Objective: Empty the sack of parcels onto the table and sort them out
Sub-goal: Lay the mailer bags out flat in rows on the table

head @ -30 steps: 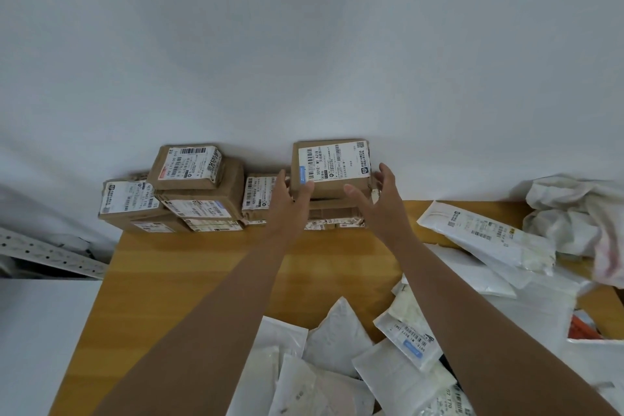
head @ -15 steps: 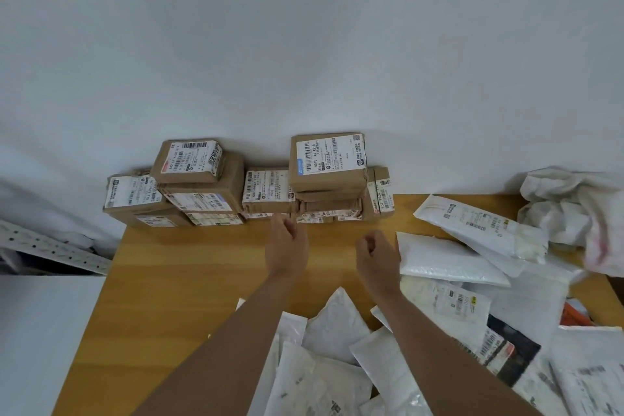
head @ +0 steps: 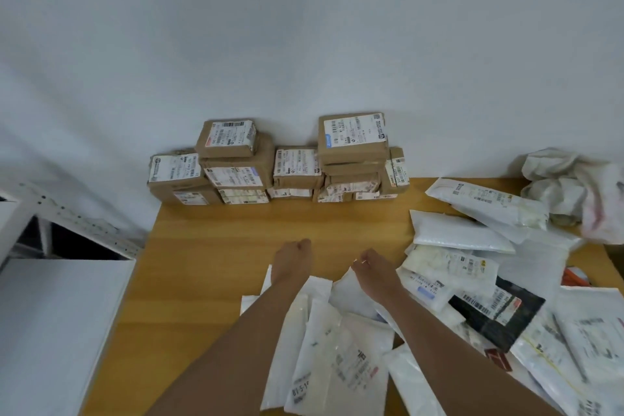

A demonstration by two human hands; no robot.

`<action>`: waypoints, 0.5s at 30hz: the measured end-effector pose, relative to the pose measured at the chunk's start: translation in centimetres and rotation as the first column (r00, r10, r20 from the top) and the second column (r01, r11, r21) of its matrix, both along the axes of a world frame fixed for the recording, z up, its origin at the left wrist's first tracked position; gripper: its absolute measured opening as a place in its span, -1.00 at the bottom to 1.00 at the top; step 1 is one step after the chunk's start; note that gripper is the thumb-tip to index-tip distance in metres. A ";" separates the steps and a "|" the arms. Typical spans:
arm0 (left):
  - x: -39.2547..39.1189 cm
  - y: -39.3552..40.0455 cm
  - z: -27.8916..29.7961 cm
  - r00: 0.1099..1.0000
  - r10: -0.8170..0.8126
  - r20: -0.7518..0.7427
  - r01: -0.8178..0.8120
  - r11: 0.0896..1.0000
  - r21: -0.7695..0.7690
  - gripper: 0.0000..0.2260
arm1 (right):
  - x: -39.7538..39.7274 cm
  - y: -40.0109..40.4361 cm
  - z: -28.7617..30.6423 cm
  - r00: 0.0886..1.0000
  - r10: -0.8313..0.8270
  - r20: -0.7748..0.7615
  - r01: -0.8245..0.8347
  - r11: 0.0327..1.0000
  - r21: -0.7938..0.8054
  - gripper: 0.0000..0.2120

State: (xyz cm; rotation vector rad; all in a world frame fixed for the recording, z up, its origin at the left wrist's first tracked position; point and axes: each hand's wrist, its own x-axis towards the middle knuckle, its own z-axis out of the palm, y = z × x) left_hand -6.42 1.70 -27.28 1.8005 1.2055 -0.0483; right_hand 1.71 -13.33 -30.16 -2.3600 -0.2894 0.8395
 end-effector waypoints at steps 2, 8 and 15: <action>-3.1 1.2 -0.2 0.999 0.038 -0.018 -0.038 0.999 -0.001 -0.57 | -2.8 0.2 -0.5 0.999 0.039 0.027 -0.036 0.996 -0.082 -0.80; -11.9 2.6 -2.7 0.990 -0.101 -0.102 0.115 0.983 0.146 -0.67 | -12.5 -1.3 -3.4 0.978 0.079 0.194 -0.017 0.952 -0.304 -0.68; -20.7 -1.3 -10.0 0.581 -0.740 -0.339 0.814 0.534 0.229 -0.34 | -22.6 -1.3 -8.4 0.994 -0.108 0.018 0.105 0.889 -0.445 -0.29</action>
